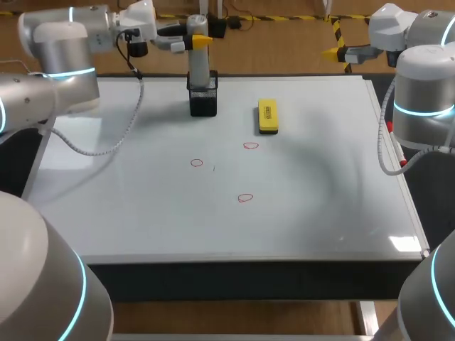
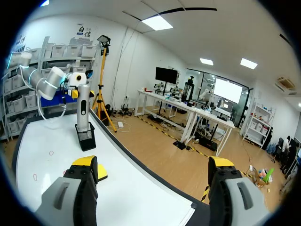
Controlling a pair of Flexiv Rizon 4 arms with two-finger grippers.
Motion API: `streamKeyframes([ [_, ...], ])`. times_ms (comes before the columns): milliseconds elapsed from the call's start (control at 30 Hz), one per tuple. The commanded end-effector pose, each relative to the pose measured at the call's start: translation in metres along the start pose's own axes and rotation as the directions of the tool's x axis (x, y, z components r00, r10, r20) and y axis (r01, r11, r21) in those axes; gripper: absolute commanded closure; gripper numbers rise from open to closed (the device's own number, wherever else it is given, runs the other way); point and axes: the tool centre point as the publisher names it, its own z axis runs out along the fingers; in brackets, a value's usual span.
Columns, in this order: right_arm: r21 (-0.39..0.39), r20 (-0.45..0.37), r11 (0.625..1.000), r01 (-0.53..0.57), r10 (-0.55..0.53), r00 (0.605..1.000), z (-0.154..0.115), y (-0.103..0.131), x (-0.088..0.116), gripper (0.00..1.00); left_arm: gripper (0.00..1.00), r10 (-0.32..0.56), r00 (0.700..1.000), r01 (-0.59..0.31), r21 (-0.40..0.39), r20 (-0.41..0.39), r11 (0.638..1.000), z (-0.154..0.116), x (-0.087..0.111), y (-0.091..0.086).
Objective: Pick up the inspection probe, press it on each red-marked spot on the whiteboard one by one, put down the probe, pick up the eraser, and wipe off all the red marks.
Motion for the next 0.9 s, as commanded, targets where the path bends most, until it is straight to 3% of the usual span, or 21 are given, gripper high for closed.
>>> streamKeyframes([
  [33, 0.000, -0.001, 1.000, 0.000, 0.000, 1.000, 0.000, 0.000, 0.000, 0.00, 1.00, 0.013, 1.000, -0.013, 0.002, 0.011, 1.000, -0.002, 0.003, -0.009],
  [600, 0.000, -0.001, 1.000, 0.000, 0.000, 1.000, 0.000, 0.000, 0.000, 0.00, 1.00, 0.035, 0.999, -0.034, 0.057, -0.005, 0.998, -0.015, 0.013, -0.045],
  [900, 0.000, -0.001, 1.000, 0.000, 0.000, 1.000, 0.000, 0.000, 0.000, 0.00, 1.00, 0.045, 0.999, -0.046, 0.053, 0.015, 0.998, -0.041, 0.023, -0.047],
])
